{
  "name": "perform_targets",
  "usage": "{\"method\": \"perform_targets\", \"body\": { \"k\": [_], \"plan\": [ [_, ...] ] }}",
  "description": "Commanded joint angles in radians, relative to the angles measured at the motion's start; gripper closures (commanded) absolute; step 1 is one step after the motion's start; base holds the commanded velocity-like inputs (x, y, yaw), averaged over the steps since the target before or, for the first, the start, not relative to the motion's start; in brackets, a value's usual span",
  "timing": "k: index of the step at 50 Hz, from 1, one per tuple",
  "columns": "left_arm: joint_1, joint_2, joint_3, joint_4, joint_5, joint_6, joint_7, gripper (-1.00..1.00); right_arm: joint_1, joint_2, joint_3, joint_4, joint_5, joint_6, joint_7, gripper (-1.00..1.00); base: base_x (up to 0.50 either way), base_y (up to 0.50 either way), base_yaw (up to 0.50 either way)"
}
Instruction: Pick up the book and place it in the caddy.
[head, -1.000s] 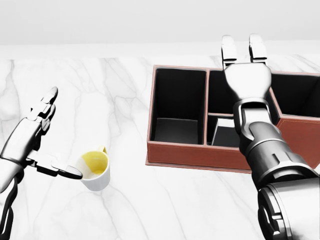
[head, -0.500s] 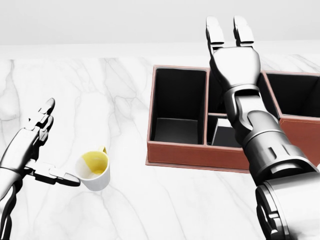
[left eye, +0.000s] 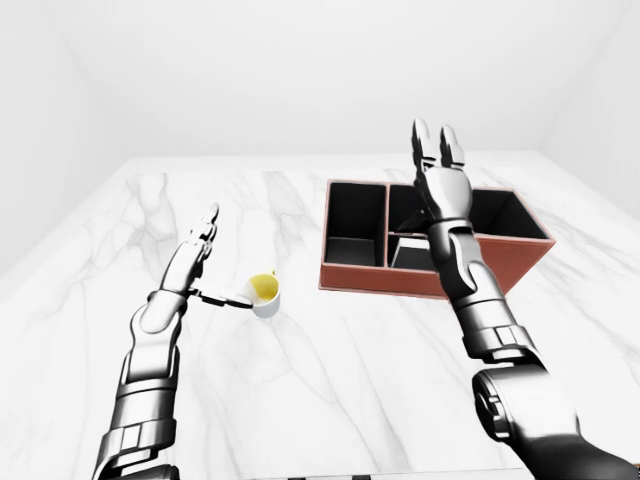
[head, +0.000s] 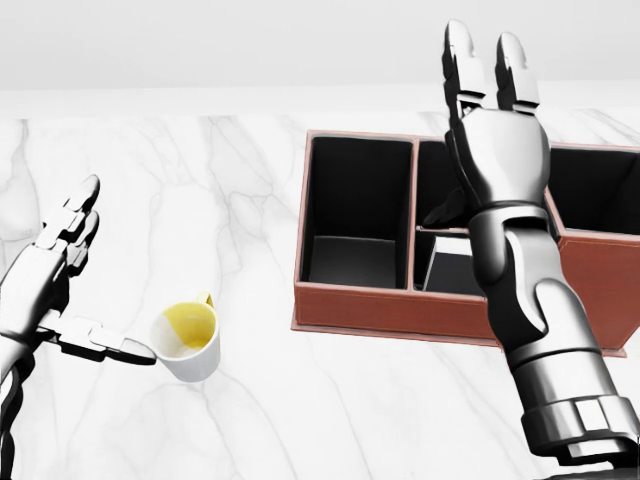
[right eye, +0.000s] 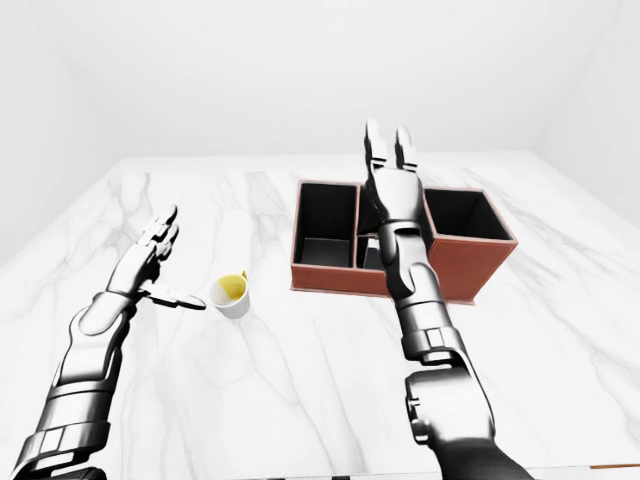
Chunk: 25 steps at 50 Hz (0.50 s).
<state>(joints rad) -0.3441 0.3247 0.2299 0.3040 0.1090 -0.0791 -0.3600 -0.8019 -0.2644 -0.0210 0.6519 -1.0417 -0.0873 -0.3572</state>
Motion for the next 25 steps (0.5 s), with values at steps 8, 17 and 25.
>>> {"method": "perform_targets", "body": {
  "k": [8, 17, 25],
  "plan": [
    [0.064, -0.019, 0.027, -0.167, -0.029, 0.054, -0.008, -1.00, 0.489, 0.073, -0.077, -0.730, 0.211, 0.000, 0.163, -1.00, 0.00, 0.00, 0.00],
    [0.078, -0.031, 0.037, -0.219, -0.055, 0.082, 0.001, -1.00, 0.589, 0.090, -0.108, -0.787, 0.343, 0.000, 0.164, -1.00, 0.00, 0.00, 0.00],
    [0.146, -0.075, 0.056, -0.410, -0.131, 0.166, 0.032, -1.00, 0.700, 0.129, -0.118, -0.839, 0.471, 0.000, 0.179, -1.00, 0.00, 0.00, 0.00]
  ]
}}
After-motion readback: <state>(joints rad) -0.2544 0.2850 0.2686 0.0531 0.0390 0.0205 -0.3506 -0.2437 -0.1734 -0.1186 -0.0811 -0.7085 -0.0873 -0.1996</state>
